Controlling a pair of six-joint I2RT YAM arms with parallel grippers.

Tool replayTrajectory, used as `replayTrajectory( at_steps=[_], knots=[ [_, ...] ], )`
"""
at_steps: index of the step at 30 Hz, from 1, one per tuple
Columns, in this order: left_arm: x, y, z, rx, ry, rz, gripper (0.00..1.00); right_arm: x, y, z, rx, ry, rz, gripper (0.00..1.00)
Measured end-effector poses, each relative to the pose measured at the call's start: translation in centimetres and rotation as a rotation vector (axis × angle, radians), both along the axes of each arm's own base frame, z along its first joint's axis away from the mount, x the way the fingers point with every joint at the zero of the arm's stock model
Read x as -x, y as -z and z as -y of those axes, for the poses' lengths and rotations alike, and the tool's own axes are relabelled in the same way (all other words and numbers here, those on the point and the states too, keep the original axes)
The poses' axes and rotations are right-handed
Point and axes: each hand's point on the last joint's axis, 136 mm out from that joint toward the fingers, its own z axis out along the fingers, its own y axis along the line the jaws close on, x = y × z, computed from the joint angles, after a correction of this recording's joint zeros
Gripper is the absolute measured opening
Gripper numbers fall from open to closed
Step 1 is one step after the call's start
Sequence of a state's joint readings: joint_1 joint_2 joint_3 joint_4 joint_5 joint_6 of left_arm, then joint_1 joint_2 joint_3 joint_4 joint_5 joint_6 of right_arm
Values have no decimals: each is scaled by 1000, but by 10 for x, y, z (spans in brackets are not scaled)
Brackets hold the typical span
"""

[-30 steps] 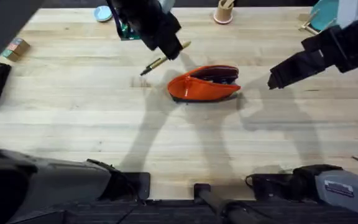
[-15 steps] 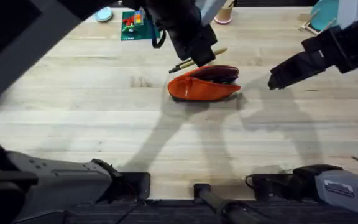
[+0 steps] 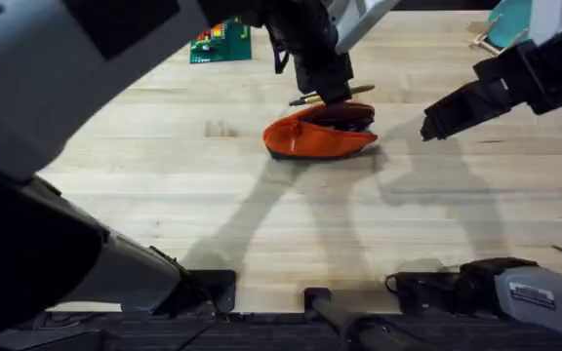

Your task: Unzip the bag, pick up the pens from the table one at a time and place them inside, then zip the bag closed.

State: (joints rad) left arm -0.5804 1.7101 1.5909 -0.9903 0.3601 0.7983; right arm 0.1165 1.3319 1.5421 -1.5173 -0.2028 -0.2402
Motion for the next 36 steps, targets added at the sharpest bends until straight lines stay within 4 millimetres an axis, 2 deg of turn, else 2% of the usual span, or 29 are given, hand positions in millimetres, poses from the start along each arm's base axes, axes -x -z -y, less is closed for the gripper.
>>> replayTrajectory(
  at_steps=[13, 27, 36],
  knots=[
    [9, -7, 19, 104, 31, -61, 43, 0, 0, 0, 0, 0, 2, 996],
    [1, 49, 25, 33, 10, -179, 43, 0, 0, 0, 0, 0, 2, 996],
    [-2, 61, 18, -19, -9, -184, 42, -1, 0, 0, 0, 0, 2, 996]
  ],
)
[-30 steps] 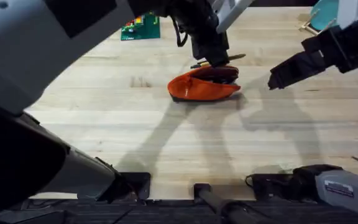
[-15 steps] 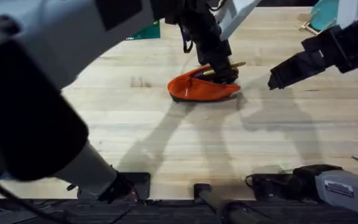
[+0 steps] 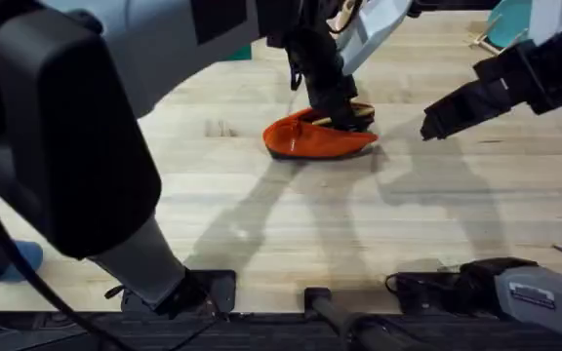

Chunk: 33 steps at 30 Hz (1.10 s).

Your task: Unzip the bag, pick up the pens from the table one at a time and place them inside, then zip the bag closed.

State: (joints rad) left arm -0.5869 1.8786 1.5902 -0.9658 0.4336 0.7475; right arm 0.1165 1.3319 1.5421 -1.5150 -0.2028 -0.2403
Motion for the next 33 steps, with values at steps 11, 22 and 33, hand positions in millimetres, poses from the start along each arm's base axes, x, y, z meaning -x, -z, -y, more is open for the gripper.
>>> replayTrajectory(
  at_steps=[11, 22, 33],
  knots=[
    [-1, 6, -5, -37, -12, -2, 170, -1, 0, 0, 0, 0, 3, 996],
    [-1, 6, -6, -38, -16, -3, 994, -1, 0, 0, 0, 0, 3, 996],
    [2, -21, -11, -59, -37, -30, 995, 0, 0, 0, 0, 0, 1, 995]
  ],
)
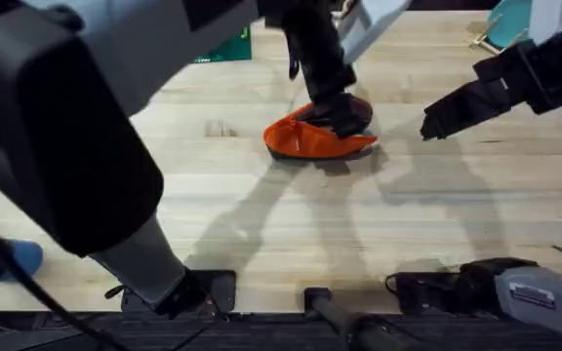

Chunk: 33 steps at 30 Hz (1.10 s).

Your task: Unzip the bag, pick up the pens from the table one at a time and place them inside, then zip the bag closed.

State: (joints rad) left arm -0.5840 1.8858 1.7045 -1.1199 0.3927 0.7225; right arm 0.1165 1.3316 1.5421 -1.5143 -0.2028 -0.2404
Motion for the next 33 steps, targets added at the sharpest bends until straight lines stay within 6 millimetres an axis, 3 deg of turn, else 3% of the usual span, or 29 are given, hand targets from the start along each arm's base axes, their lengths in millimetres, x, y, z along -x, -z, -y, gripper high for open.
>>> replayTrajectory(
  at_steps=[6, 19, 24, 33],
  knots=[
    [-13, -42, -10, 23, -55, 49, 996, 0, 0, 0, -1, 5, -2, 996],
    [-22, -126, -70, 126, -270, 190, 996, -5, -1, -1, -17, 89, -4, 996],
    [-16, -139, -89, 131, -318, 196, 996, -5, -1, -2, -25, 134, -17, 995],
    [-6, -140, -122, 165, -373, 108, 997, -9, -3, -21, -47, 133, 3, 996]
  ],
)
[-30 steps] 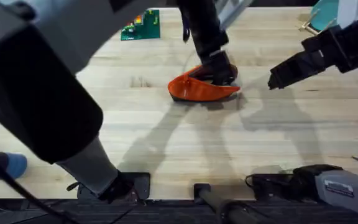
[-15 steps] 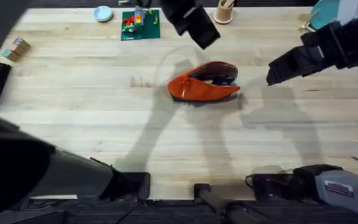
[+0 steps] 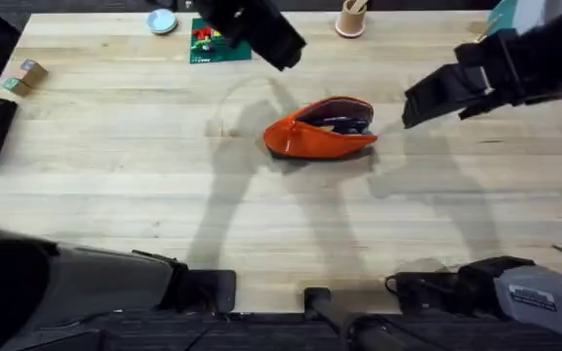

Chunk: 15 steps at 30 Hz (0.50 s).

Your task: Unzip the bag, pick up the pens from the table one at a time and place them inside, then zip the bag closed.

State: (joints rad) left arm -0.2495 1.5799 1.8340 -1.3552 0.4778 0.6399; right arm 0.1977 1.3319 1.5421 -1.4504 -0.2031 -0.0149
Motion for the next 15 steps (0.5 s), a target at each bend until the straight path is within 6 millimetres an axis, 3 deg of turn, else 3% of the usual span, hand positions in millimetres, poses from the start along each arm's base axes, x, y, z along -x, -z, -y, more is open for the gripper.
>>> replayTrajectory(
  at_steps=[10, 15],
  knots=[
    [23, 14, -46, 115, -19, -1, 997, -3, -3, -23, -32, 7, 23, 996],
    [39, 39, -67, 184, -7, -47, 996, 2, -4, -42, -23, -6, 29, 996]
  ],
)
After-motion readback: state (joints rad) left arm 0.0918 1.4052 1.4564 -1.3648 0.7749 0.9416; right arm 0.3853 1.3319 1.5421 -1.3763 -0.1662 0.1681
